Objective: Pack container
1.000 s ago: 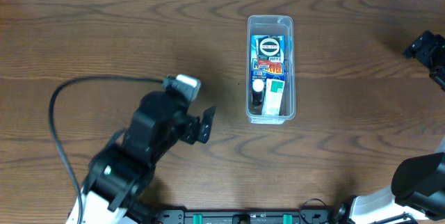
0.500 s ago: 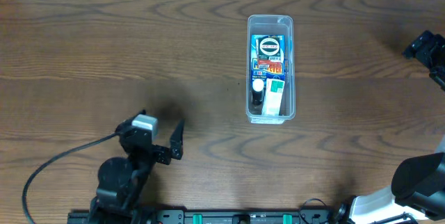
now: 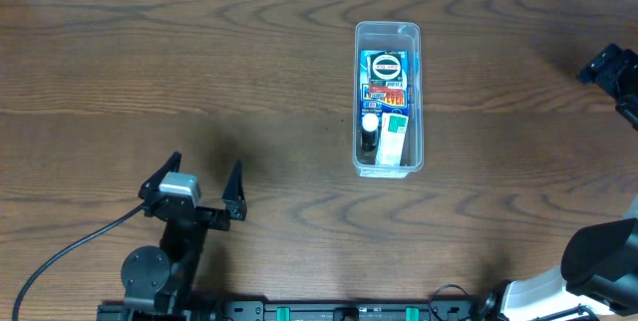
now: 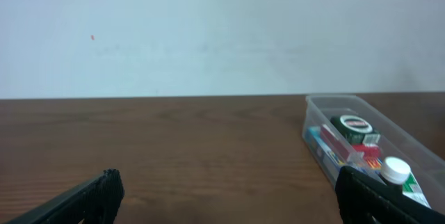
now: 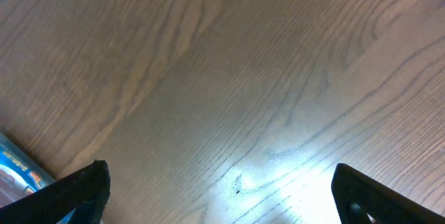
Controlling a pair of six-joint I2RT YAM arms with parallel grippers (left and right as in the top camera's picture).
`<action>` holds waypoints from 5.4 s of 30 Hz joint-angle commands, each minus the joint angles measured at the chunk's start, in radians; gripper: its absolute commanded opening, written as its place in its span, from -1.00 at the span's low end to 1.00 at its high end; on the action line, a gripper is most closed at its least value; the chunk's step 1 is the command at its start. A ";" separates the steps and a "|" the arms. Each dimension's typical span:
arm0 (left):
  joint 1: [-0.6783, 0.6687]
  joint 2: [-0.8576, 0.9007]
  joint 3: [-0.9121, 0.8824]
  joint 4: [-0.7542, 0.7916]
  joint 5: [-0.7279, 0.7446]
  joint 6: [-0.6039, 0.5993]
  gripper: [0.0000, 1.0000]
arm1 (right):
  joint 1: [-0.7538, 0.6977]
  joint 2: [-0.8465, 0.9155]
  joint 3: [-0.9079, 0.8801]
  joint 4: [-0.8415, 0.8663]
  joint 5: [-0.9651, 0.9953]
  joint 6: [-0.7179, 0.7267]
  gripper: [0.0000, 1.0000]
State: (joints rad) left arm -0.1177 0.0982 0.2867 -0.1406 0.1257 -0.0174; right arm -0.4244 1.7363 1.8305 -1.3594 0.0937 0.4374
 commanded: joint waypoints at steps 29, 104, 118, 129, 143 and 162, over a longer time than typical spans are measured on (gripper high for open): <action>0.155 -0.097 -0.283 0.261 0.005 0.021 0.96 | -0.005 0.005 0.000 0.002 0.004 0.011 0.98; 0.175 -0.094 -0.283 0.081 0.005 0.021 0.96 | 0.136 -0.594 0.000 0.001 0.004 0.011 0.98; 0.175 -0.094 -0.283 0.081 0.005 0.021 0.96 | 0.210 -0.897 -0.129 0.034 0.015 0.011 0.99; 0.175 -0.094 -0.283 0.081 0.005 0.021 0.96 | 0.335 -1.212 -0.756 0.555 -0.050 0.011 0.98; 0.175 -0.094 -0.283 0.081 0.005 0.021 0.96 | 0.422 -1.543 -1.475 1.057 -0.075 0.011 0.98; 0.175 -0.094 -0.283 0.081 0.005 0.021 0.96 | 0.482 -1.731 -1.722 1.260 -0.028 -0.270 0.99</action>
State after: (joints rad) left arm 0.0517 0.0101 0.0204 -0.0246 0.1204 -0.0025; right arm 0.0460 0.0166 0.1204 -0.1097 0.1009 0.2943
